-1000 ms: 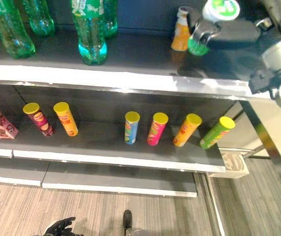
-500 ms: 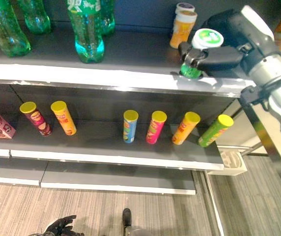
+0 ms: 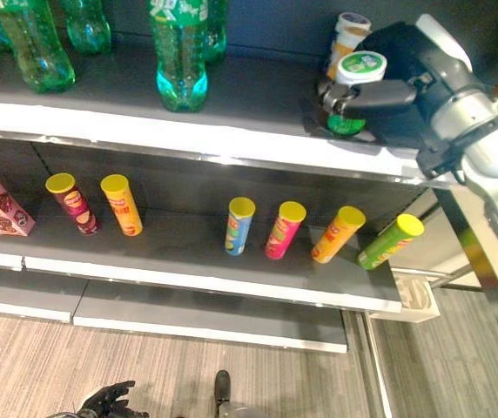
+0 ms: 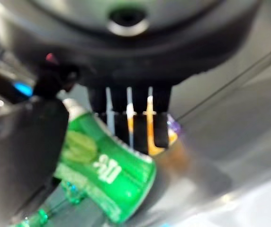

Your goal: Put the goods on the table back onto the shelves and tidy them up.

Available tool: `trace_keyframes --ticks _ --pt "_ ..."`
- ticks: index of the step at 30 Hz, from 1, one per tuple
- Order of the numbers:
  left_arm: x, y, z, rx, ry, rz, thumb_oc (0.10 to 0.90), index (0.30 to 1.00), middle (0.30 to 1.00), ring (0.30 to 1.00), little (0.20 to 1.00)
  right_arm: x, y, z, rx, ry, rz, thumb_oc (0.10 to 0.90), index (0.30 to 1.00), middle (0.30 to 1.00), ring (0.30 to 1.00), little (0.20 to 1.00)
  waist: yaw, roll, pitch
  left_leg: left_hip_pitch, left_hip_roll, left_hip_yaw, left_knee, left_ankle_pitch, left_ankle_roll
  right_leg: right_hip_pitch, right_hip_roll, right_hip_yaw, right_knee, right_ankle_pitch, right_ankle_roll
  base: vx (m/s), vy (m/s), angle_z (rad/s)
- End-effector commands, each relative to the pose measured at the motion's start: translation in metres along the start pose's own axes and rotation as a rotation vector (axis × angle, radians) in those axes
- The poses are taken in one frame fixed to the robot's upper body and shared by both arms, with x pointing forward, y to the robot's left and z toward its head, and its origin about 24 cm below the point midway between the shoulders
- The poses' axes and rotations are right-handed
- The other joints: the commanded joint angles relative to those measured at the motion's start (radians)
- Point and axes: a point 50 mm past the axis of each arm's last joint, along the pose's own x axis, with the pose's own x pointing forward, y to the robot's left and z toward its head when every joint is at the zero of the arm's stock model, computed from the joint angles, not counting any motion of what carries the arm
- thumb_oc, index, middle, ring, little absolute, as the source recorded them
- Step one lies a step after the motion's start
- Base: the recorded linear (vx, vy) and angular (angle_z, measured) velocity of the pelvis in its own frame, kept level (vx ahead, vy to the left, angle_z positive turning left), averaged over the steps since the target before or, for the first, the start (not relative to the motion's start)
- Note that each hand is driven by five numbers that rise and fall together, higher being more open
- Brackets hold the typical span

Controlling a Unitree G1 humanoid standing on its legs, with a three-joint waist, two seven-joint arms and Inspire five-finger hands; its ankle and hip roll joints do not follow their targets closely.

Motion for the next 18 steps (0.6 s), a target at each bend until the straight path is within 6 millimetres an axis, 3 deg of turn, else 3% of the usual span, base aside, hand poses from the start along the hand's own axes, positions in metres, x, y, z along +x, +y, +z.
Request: trace_keyframes --ticks 1,10,11,12,13,18 --pt "-0.004 0.022 0.001 0.085 -0.021 0.042 0.8 0.9 0.9 0.9 0.9 0.005 -0.026 0.022 -0.026 -0.085 -0.08 0.4 0.3 0.3 0.3 0.3 0.018 -0.039 -0.046 -0.053 0.018 0.01 0.002 0.001 -0.06 0.106 -0.056 -0.042 0.014 -0.126 0.13 0.0 0.0 0.0" --pt "-0.003 0.022 0.004 0.094 -0.032 0.04 0.8 0.9 0.9 0.9 0.9 -0.003 -0.028 0.016 -0.038 -0.065 -0.086 0.4 0.3 0.3 0.3 0.3 0.005 -0.04 -0.046 -0.051 0.015 0.018 0.002 -0.005 -0.06 0.107 -0.057 -0.04 0.014 -0.125 0.132 0.0 0.0 0.0" --pt "-0.003 0.022 0.004 0.094 -0.032 0.039 0.8 0.9 0.9 0.9 0.9 -0.004 -0.029 0.014 -0.031 -0.064 -0.094 0.598 0.596 0.596 0.596 0.596 0.004 -0.041 -0.046 -0.05 0.016 0.018 0.002 -0.005 -0.06 0.107 -0.057 -0.039 0.014 -0.125 0.131 0.0 0.0 0.0" --pt "-0.003 0.022 0.004 0.093 -0.03 0.04 0.8 0.9 0.9 0.9 0.9 -0.005 -0.029 0.014 -0.024 -0.065 -0.101 0.72 0.78 0.78 0.78 0.78 0.003 -0.04 -0.046 -0.05 0.016 0.019 0.002 -0.006 -0.059 0.108 -0.057 -0.038 0.014 -0.126 0.131 0.0 0.0 0.0" --pt "-0.003 0.022 0.004 0.094 -0.029 0.04 0.8 0.9 0.9 0.9 0.9 -0.006 -0.03 0.013 -0.021 -0.064 -0.113 0.8 0.9 0.9 0.9 0.9 0.003 -0.04 -0.047 -0.048 0.016 0.02 0.002 -0.007 -0.059 0.109 -0.057 -0.039 0.014 -0.126 0.131 0.0 0.0 0.0" --pt "-0.003 0.023 0.005 0.083 -0.034 0.041 0.8 0.9 0.9 0.9 0.9 -0.008 -0.039 0.011 0.001 -0.063 -0.174 0.8 0.9 0.9 0.9 0.9 0.003 -0.041 -0.047 -0.044 0.015 0.024 0.002 -0.011 -0.058 0.114 -0.056 -0.035 0.014 -0.127 0.133 0.0 0.0 0.0"
